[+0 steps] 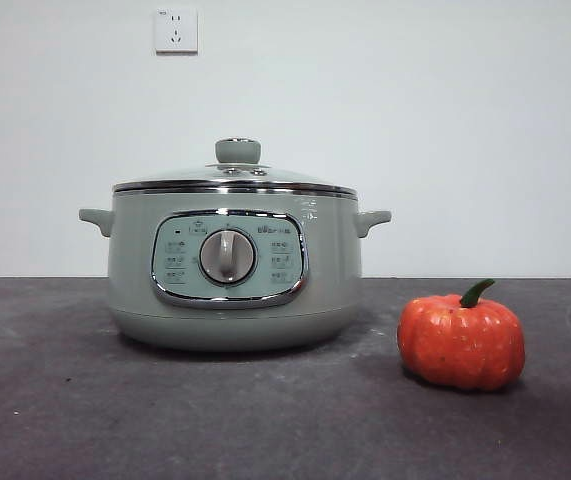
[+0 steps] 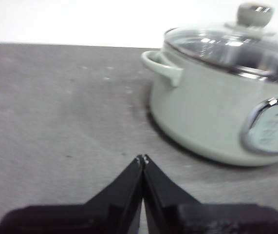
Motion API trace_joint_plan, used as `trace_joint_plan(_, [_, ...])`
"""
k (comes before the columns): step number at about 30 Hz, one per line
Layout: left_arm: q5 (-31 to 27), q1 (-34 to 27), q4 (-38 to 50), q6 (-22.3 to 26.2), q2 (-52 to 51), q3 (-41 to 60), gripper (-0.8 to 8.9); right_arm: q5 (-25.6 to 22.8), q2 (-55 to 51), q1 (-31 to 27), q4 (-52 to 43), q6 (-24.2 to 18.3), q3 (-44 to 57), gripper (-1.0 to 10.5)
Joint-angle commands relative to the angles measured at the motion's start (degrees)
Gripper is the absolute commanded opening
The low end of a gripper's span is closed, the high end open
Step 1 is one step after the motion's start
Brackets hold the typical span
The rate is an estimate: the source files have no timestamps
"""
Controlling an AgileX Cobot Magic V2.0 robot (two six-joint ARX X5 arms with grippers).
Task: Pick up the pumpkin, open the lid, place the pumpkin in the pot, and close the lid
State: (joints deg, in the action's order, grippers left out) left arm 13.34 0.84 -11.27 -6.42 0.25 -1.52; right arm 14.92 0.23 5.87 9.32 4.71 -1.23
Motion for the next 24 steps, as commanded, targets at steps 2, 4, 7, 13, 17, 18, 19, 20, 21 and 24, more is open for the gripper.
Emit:
trace_joint_plan(2, [2.2, -0.2, -0.7, -6.8, -0.2, 0.5, -0.03, 0.1, -0.2, -0.1, 0.0, 11.1, 0.8, 0.0])
trace_joint_plan(4, [2.2, -0.2, -0.3, -9.5, -0.2, 0.5, -0.04, 0.1, -0.2, -0.1, 0.0, 14.2, 0.7, 0.0])
trace_joint_plan(7, [2.4, -0.2, -0.3, -13.6, -0.2, 0.2, -0.06, 0.1, -0.2, -0.1, -0.3, 18.4, 0.4, -0.1])
trace_joint_plan(13, [5.1, -0.2, -0.5, -15.1, -0.2, -3.0, -0.08, 0.1, -0.1, -0.1, -0.3, 21.6, -3.2, -0.1])
trace_joint_plan(17, [5.0, -0.2, -2.5, -15.0, -0.2, -7.2, -0.08, 0.2, 1.2, -0.1, -0.2, 21.6, -7.4, -0.1])
trace_joint_plan(18, [5.1, -0.2, -3.5, -15.0, -0.2, -8.5, -0.08, 0.2, 1.8, -0.1, -0.2, 21.6, -8.6, -0.1])
trace_joint_plan(19, [5.0, -0.2, -4.7, -15.0, -0.2, -9.9, -0.08, 0.2, 2.6, -0.1, 0.0, 21.6, -10.0, -0.1])
trace_joint_plan(20, [5.0, -0.2, -5.9, -14.9, -0.2, -11.3, -0.08, 0.4, 3.6, -0.1, 0.3, 21.5, -11.5, -0.1])
trace_joint_plan(21, [5.1, -0.2, -6.9, -14.7, -0.2, -12.3, -0.08, 1.2, 4.5, -0.1, 0.7, 21.2, -12.9, -0.1])
trace_joint_plan(24, [5.3, -0.2, -10.5, -14.6, -0.2, -16.0, -0.08, 3.3, 8.3, -0.1, 3.3, 19.3, -17.9, -0.1])
